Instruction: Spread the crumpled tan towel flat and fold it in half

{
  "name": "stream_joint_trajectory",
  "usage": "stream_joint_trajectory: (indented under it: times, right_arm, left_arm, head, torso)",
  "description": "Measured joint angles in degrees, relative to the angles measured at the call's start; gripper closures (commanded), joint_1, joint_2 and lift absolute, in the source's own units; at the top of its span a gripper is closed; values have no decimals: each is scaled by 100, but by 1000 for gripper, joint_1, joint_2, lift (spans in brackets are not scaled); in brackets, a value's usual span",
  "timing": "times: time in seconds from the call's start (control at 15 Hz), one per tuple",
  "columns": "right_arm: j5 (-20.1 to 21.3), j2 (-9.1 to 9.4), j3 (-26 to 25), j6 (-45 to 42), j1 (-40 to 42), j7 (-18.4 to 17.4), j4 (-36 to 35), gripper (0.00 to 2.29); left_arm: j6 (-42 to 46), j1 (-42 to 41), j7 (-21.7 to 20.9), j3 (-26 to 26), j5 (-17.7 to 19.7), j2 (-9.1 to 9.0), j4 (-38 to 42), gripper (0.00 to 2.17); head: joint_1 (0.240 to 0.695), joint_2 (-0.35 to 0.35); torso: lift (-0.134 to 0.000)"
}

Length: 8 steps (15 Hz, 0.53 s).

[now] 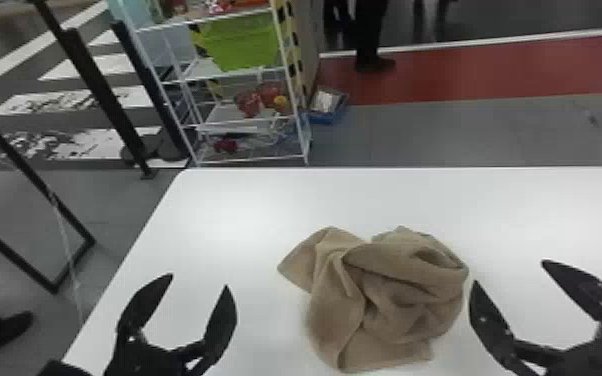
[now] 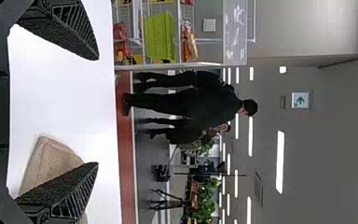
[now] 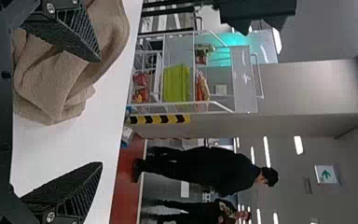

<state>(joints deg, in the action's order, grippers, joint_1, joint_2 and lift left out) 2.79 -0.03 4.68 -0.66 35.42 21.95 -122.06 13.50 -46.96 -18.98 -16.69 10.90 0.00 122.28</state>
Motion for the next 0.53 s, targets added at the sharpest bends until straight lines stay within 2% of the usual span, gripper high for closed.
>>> stream_joint_trajectory:
  times: [0.13, 0.27, 0.4, 0.53]
  right_arm:
    - [481, -44, 271, 178, -17, 220, -118, 97]
    - [1023, -139, 495, 441, -95, 514, -184, 103]
    - [1588, -260, 601, 711, -190, 1123, -291, 110]
    - [2036, -405, 617, 794, -279, 1508, -402, 124]
  left_arm:
    - [19, -5, -1, -1, 6, 0, 13, 76]
    - [25, -6, -1, -8, 10, 0, 16, 76]
    - [25, -2, -1, -17, 16, 0, 6, 76]
    - [25, 12, -1, -18, 17, 0, -8, 76]
  head:
    - [695, 350]
    - [695, 350]
    - [695, 350]
    - [695, 350]
  torso:
    - [-123]
    - [-123]
    - [-123]
    - [-123]
